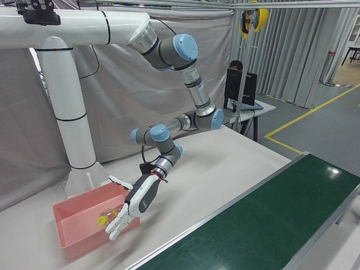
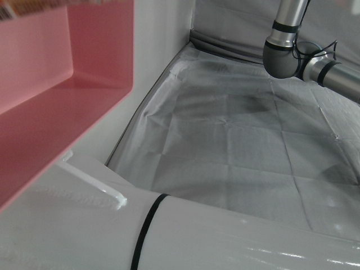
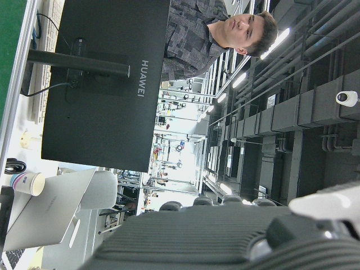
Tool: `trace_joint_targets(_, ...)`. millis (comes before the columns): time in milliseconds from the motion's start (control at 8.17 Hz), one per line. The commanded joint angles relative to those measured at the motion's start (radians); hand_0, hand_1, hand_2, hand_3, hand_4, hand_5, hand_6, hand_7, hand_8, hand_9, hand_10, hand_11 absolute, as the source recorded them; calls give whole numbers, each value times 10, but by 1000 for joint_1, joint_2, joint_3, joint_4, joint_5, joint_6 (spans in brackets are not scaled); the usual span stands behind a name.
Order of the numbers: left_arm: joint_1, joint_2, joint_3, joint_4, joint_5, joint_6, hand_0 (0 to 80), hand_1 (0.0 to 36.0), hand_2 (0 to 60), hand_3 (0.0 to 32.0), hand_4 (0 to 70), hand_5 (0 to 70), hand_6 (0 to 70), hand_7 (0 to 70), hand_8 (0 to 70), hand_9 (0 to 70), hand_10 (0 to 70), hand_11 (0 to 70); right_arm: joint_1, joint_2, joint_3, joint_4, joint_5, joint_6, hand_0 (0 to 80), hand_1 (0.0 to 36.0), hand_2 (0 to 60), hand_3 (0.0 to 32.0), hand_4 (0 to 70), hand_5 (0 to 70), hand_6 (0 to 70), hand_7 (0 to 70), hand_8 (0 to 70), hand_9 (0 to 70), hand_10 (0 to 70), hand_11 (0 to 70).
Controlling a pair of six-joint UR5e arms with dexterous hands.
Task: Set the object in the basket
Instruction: 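Open the left hand fingers to release the bottle into the tray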
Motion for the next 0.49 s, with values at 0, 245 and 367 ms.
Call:
trace_joint_targets(0, 9, 46, -83, 11, 6, 16, 546, 149, 0, 0, 14, 94, 0, 0, 36, 37, 68, 120, 0, 0, 0, 0, 1, -1, 0, 0, 0, 0, 0, 0, 0, 0, 0, 0, 0, 0)
trace_joint_targets(245, 0, 51, -112, 27, 6, 14, 553, 160, 0, 0, 20, 94, 0, 0, 38, 39, 68, 121, 0, 0, 0, 0, 0, -1, 0, 0, 0, 0, 0, 0, 0, 0, 0, 0, 0, 0)
trace_joint_targets(367, -2, 52, -112, 27, 6, 14, 547, 157, 0, 0, 15, 94, 0, 0, 39, 42, 74, 130, -1, 0, 0, 0, 1, -1, 0, 0, 0, 0, 0, 0, 0, 0, 0, 0, 0, 0)
